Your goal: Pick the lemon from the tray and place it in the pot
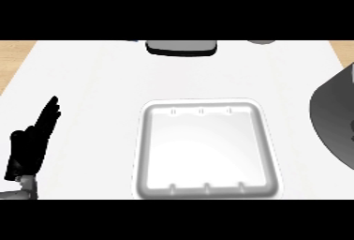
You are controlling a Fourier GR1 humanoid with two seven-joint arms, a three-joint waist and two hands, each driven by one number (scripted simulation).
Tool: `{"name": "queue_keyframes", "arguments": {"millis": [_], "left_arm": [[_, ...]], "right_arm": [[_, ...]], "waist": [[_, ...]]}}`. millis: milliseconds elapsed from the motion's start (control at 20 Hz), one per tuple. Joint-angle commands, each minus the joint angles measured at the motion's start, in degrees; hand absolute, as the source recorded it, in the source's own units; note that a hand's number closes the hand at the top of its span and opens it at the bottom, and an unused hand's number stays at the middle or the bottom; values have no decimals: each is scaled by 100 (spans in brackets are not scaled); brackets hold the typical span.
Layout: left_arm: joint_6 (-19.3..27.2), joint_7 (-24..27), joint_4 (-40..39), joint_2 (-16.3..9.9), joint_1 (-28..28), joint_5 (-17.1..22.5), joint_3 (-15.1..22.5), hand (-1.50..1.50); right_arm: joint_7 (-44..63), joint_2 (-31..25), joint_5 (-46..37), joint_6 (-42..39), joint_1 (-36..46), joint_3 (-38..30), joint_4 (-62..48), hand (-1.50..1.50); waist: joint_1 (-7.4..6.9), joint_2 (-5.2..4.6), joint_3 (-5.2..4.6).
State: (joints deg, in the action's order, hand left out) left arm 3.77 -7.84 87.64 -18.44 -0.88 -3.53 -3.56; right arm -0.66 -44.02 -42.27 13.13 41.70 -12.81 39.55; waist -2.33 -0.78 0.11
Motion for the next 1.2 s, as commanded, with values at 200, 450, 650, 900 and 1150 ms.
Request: {"name": "queue_keyframes", "arguments": {"millis": [200, 450, 650, 900, 1150], "left_arm": [[117, 176, -118, 195, -70, -180, 101, 0], [-239, 71, -28, -96, -13, 103, -149, 0], [-26, -71, 70, 113, -91, -132, 48, 0], [-22, 131, -35, 95, 66, -89, -77, 0], [-86, 210, -156, 63, 81, -65, -182, 0]], "right_arm": [[-811, 198, 298, 254, 640, -521, -1889, -150], [-1437, 227, 683, 145, 837, -909, -2325, -150], [-1524, 46, 732, 84, 1274, -1016, -2497, -150], [-2646, 58, 1977, 52, 1186, -2151, -2124, -150], [-2685, -249, 2408, -613, 1210, -2483, -2323, -150]], "waist": [[-60, -40, 8], [-104, -45, 13], [-98, -48, 12], [34, -14, 18], [87, 15, 1]]}}
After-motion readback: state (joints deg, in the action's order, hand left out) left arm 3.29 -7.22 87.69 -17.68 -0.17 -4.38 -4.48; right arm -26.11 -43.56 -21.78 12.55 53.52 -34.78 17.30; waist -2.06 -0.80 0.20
